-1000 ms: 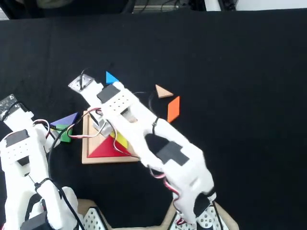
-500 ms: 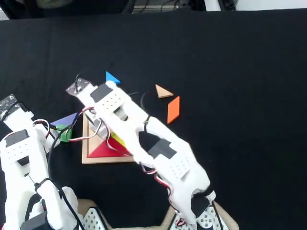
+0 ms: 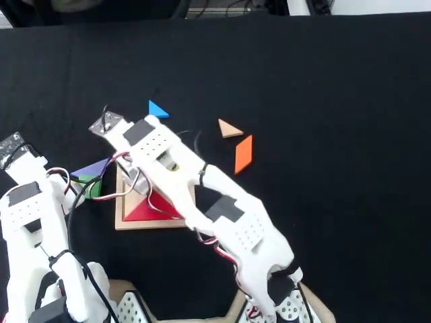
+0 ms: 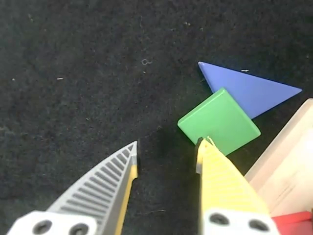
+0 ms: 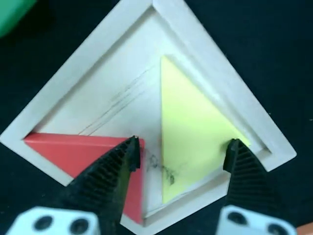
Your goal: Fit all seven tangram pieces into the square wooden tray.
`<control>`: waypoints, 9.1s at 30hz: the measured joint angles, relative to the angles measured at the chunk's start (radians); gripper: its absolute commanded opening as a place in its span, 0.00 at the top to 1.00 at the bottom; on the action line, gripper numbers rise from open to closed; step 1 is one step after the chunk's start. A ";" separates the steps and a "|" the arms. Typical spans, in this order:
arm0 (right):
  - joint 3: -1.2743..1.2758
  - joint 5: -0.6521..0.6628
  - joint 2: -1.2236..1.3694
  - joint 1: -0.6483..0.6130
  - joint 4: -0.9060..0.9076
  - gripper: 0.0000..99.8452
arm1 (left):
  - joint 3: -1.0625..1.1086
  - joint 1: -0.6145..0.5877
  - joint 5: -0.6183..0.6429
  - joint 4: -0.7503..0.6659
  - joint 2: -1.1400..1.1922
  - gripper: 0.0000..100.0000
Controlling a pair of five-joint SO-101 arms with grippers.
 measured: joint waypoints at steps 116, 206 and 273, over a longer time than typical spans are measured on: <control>-0.204 -0.034 0.167 0.041 0.083 0.98 | 0.000 0.005 0.000 0.000 0.000 0.80; -0.822 -0.209 0.336 -0.055 0.282 0.99 | -0.071 -0.460 -0.058 0.121 0.000 0.80; -0.918 -0.161 0.434 -0.169 0.244 0.96 | -0.066 -0.460 -0.058 0.110 0.000 0.80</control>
